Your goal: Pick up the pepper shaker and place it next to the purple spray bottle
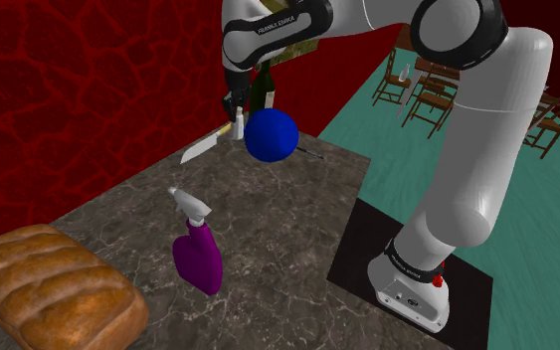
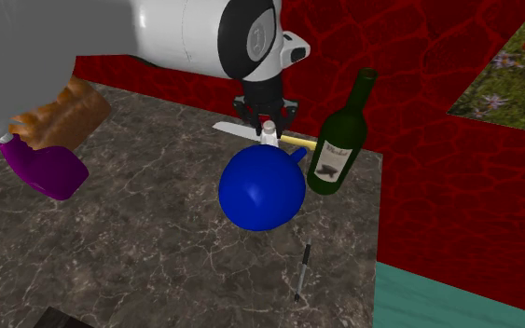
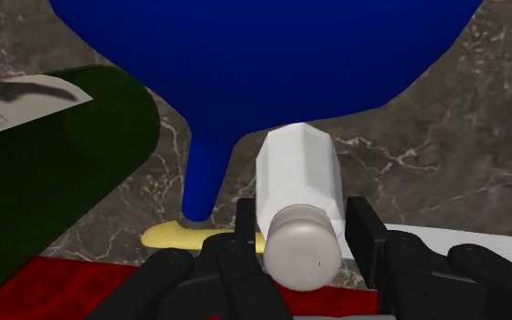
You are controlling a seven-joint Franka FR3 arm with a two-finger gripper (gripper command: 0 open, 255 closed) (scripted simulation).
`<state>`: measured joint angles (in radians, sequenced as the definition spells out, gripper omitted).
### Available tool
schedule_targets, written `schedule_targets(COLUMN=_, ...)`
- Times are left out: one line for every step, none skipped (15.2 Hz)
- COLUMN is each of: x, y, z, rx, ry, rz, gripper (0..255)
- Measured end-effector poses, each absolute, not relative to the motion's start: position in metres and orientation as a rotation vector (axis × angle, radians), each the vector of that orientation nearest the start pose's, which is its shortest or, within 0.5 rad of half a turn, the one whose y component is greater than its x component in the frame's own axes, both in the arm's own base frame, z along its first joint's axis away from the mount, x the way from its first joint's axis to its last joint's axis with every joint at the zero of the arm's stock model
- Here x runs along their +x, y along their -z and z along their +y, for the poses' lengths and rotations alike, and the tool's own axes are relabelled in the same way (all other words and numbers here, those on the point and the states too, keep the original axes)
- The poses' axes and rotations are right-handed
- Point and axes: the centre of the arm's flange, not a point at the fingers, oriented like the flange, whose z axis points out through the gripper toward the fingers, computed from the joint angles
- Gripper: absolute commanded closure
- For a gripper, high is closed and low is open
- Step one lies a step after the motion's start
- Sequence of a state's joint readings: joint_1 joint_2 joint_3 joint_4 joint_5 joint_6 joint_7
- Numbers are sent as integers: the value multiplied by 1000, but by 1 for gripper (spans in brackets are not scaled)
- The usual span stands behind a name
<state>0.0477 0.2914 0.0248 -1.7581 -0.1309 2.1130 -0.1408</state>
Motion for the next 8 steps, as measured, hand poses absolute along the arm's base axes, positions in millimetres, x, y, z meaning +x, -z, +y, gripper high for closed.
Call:
schedule_targets(x=642, y=-412, z=39, rx=-3219, ry=98, rz=-447, gripper=255)
schedule_targets(x=642, y=-417, z=39, rx=-3219, ry=97, rz=-447, gripper=255)
schedule_targets(x=642, y=-423, z=39, rx=-3219, ry=97, rz=-447, gripper=255)
schedule_targets(x=642, y=-429, z=39, rx=-3219, ry=97, rz=-447, gripper=255)
schedule_targets(x=641, y=-434, z=39, rx=-3218, ry=98, rz=-447, gripper=255)
schedule_targets(x=642, y=-438, z=38, rx=-3218, ry=98, rz=-447, gripper=255)
schedule_targets(x=643, y=-443, z=38, rx=-3219, ry=97, rz=-447, gripper=255)
schedule_targets(x=642, y=-448, z=38, rx=-3219, ry=97, rz=-447, gripper=255)
